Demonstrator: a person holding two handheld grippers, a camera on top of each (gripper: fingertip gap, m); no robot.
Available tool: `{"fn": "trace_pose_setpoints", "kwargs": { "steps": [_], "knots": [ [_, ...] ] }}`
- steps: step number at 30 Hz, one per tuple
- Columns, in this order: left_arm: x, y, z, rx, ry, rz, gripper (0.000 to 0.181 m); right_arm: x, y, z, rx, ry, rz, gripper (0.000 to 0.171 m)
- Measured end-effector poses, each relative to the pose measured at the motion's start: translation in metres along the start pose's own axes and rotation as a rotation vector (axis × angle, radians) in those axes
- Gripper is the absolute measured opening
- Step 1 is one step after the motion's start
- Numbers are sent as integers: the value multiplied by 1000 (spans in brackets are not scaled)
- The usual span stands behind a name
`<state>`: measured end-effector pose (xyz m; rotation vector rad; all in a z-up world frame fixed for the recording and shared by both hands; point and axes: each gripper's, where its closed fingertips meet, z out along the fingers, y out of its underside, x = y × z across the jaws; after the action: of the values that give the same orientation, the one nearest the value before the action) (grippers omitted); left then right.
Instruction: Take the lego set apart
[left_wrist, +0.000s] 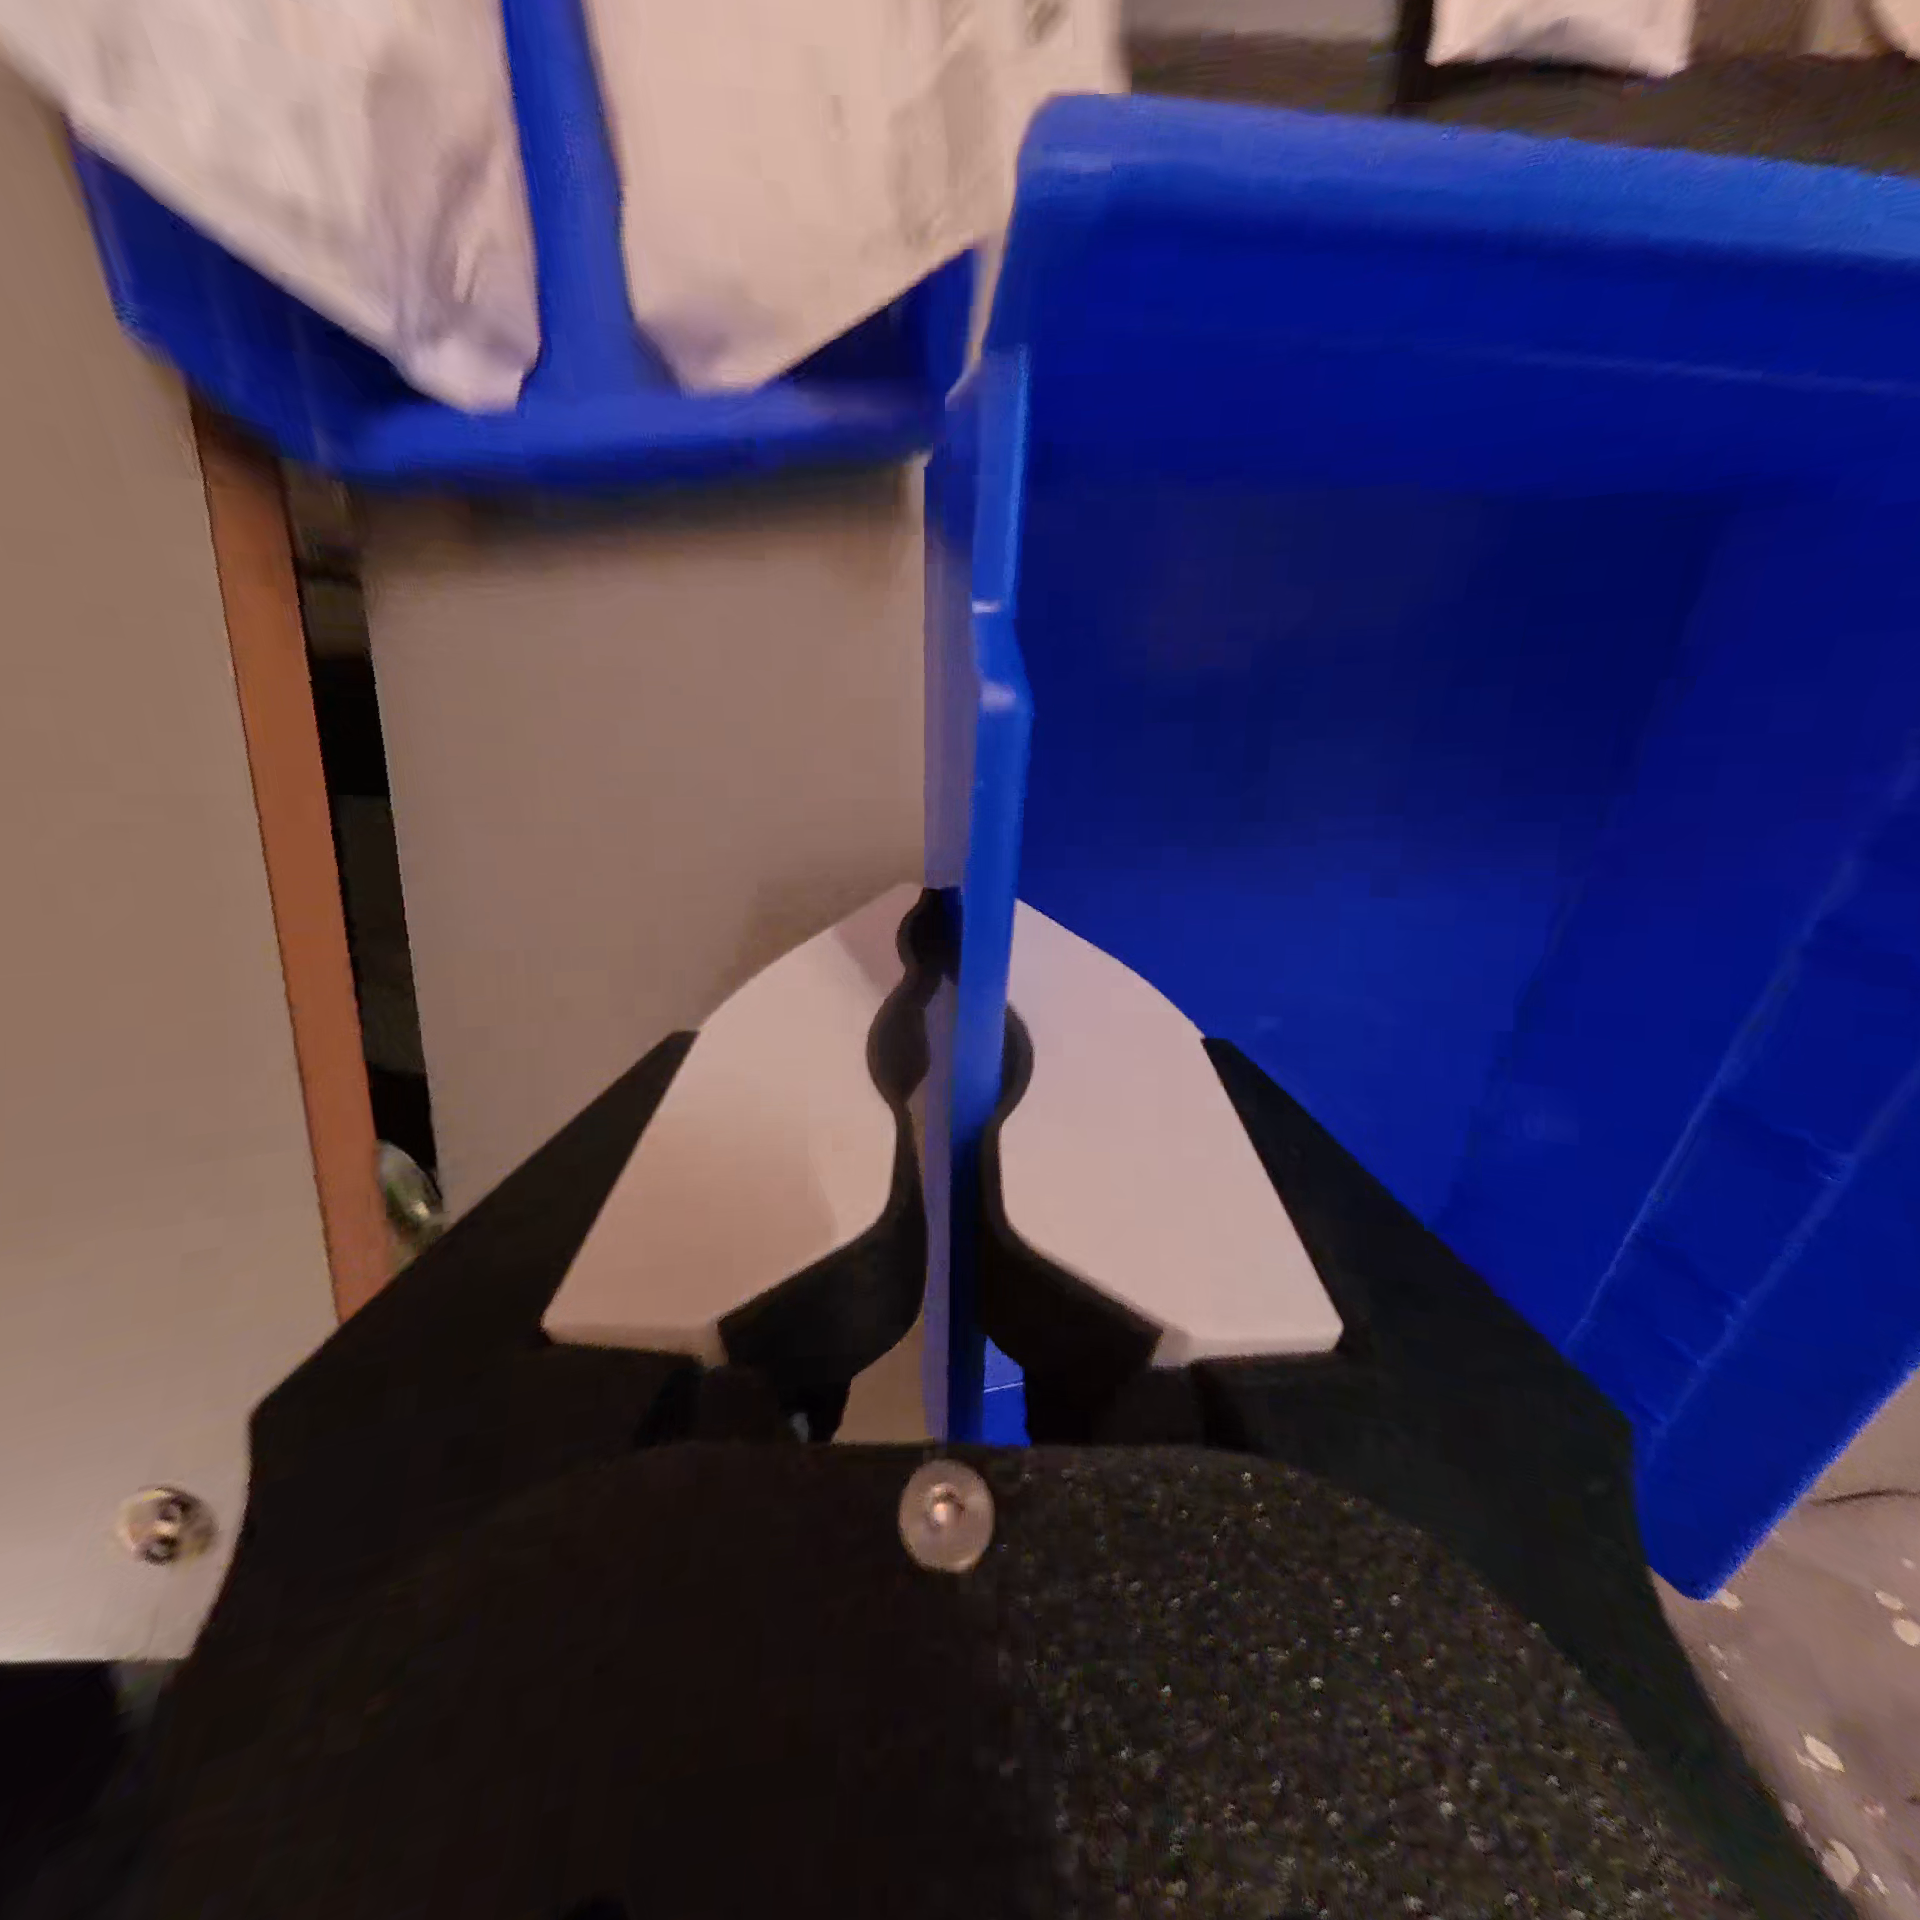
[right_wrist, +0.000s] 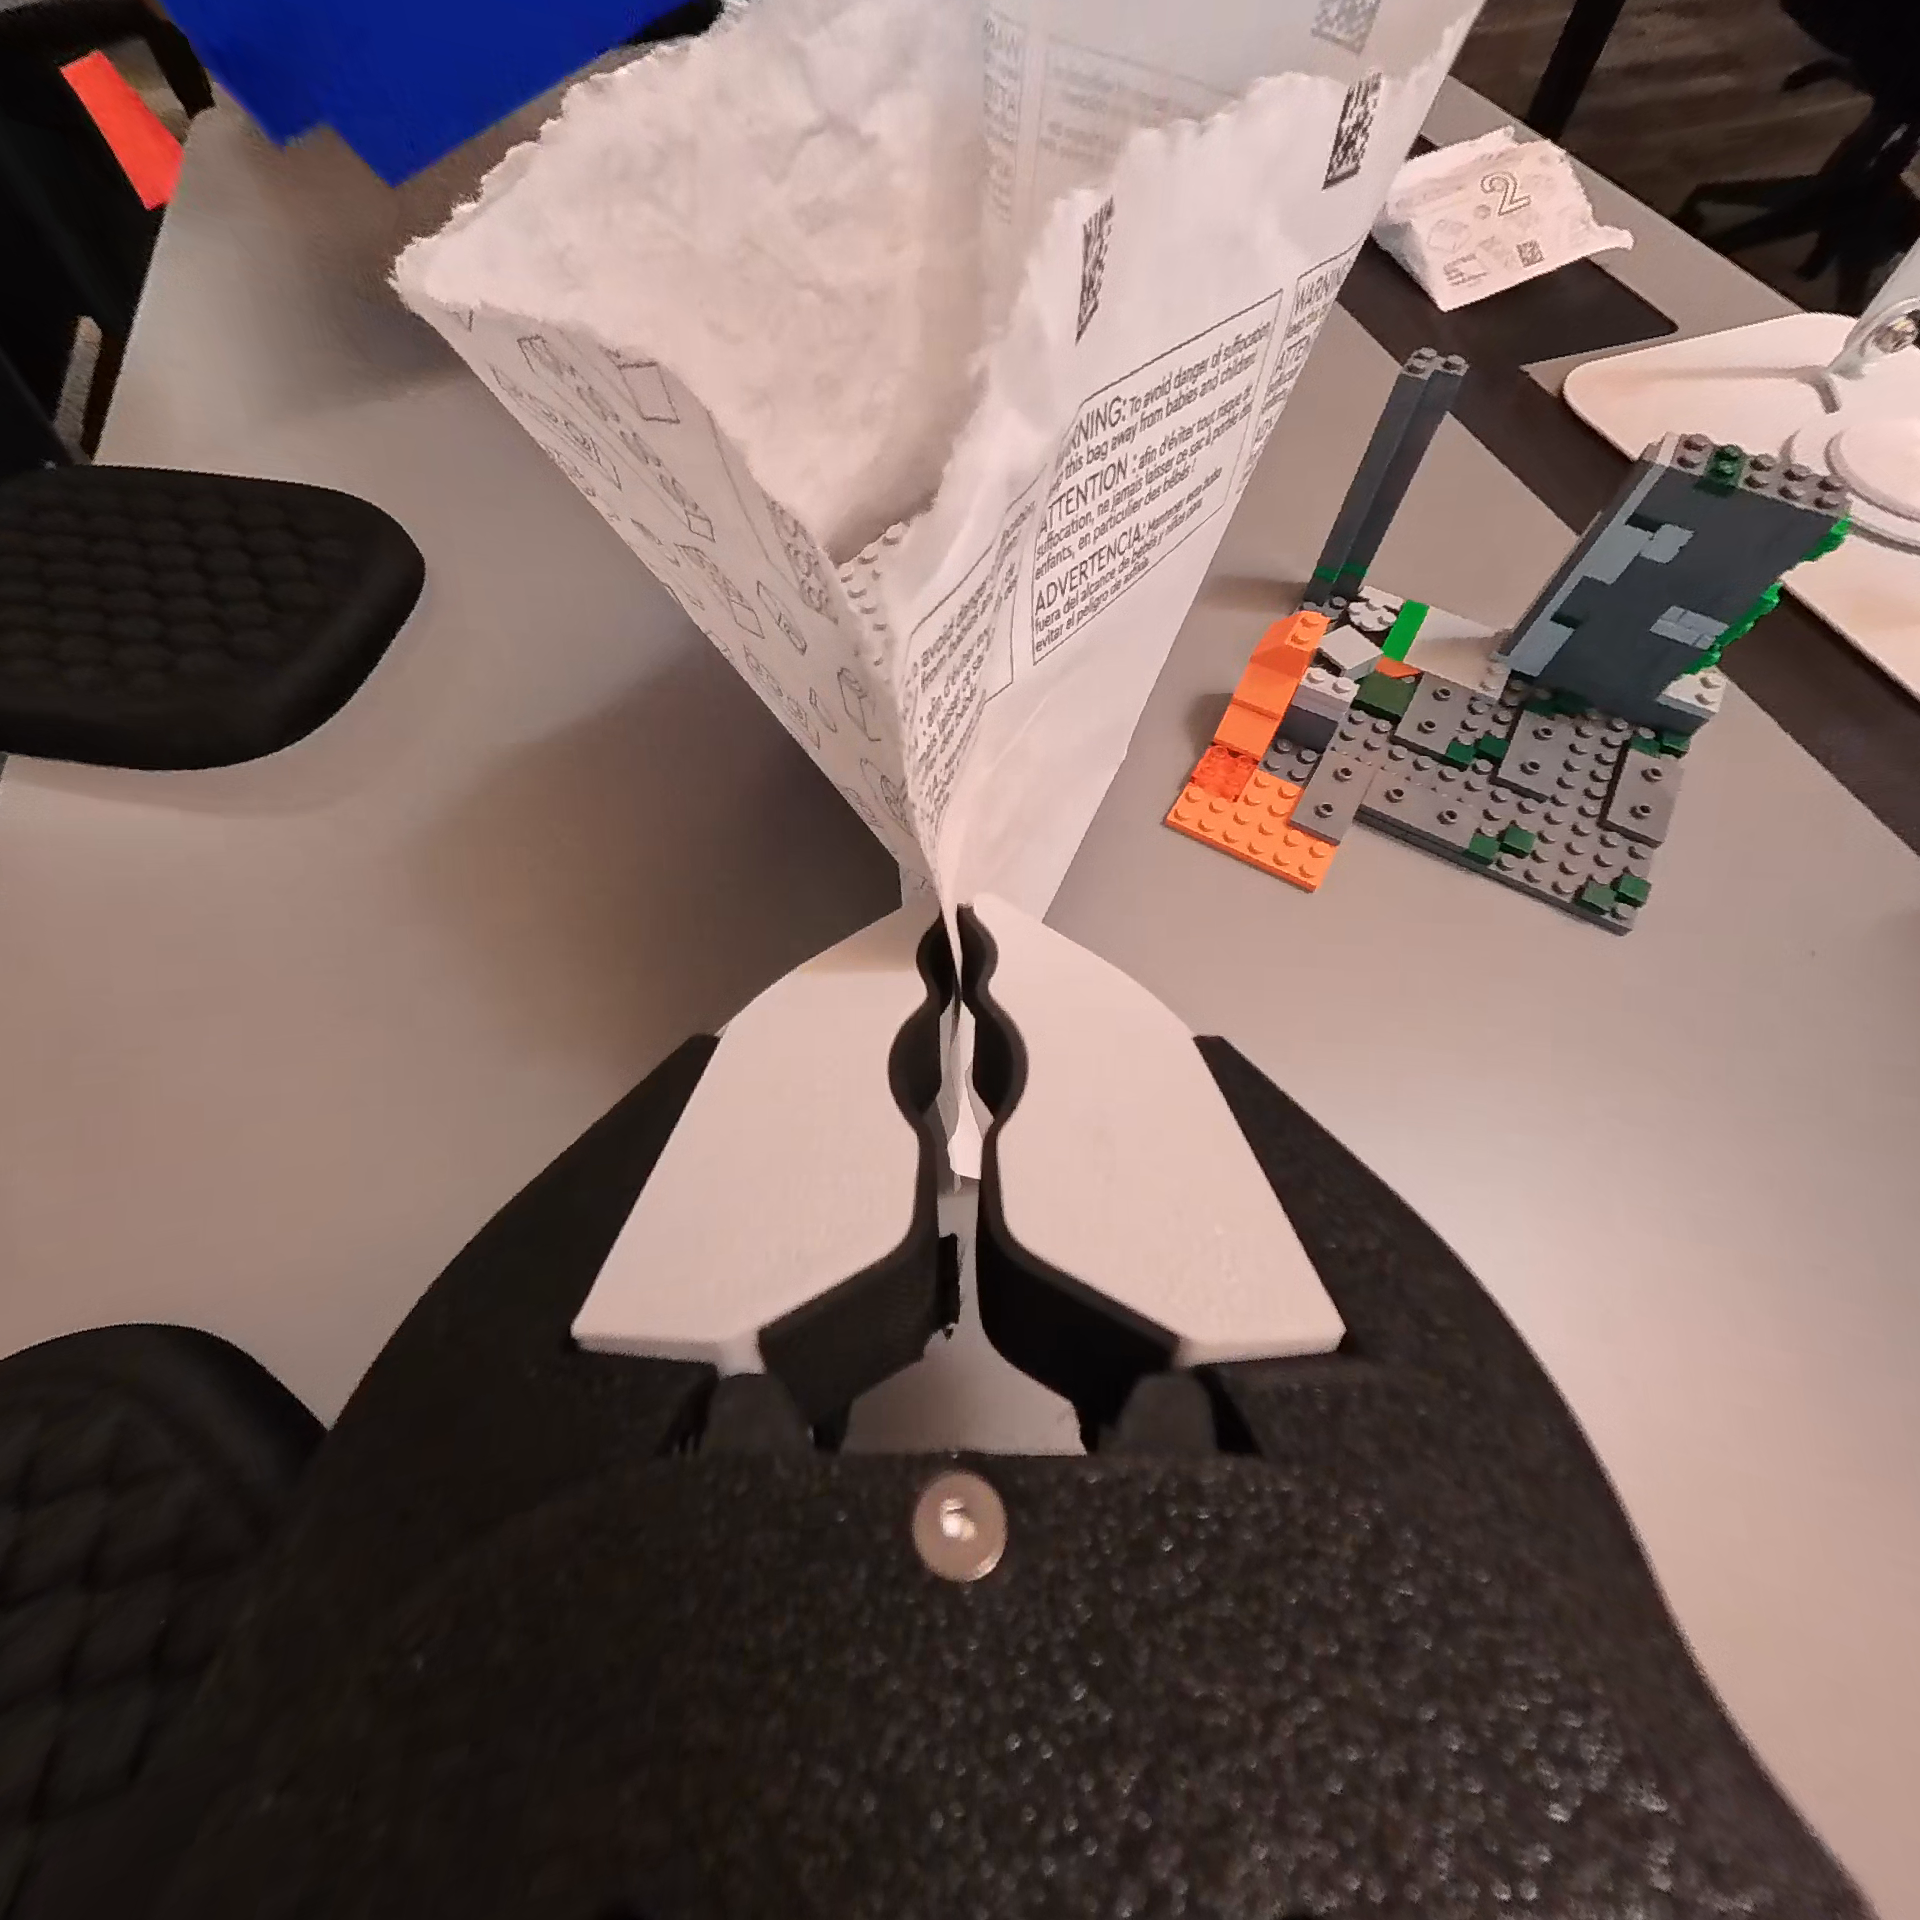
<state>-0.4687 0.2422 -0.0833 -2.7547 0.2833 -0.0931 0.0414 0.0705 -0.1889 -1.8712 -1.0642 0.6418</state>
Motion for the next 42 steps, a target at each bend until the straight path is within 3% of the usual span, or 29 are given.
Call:
{"fn": "trace_pose_setpoints", "kwargs": {
  "steps": [8, 15, 26, 30, 33, 35, 38, 42],
  "knots": [
    [-93, 103, 45, -37, 12, -457, 8, -1, 0, -1, -5, 1, -1, 0],
    [-120, 145, 66, -11, 8, -701, 7, -2, 1, -1, -6, 5, -9, 0],
    [-109, 146, 83, 22, 45, -773, 20, -2, 2, -3, -11, 20, -26, 0],
    [-114, 135, 64, 58, 2, -691, 42, -2, 2, -3, -8, 22, -26, 0],
    [-125, 106, 27, 169, -162, -518, 37, -2, 1, -3, -6, 25, -25, 0],
    [-89, 67, -2, 293, -169, -290, 32, -1, 1, -3, -4, 27, -33, 0],
    [43, 23, -34, 482, -12, 184, 31, -2, 1, -4, 11, 11, -93, 0],
    [231, 31, -20, 657, 153, 710, 30, -3, 5, -9, 16, -49, -169, 0]
  ]
}}
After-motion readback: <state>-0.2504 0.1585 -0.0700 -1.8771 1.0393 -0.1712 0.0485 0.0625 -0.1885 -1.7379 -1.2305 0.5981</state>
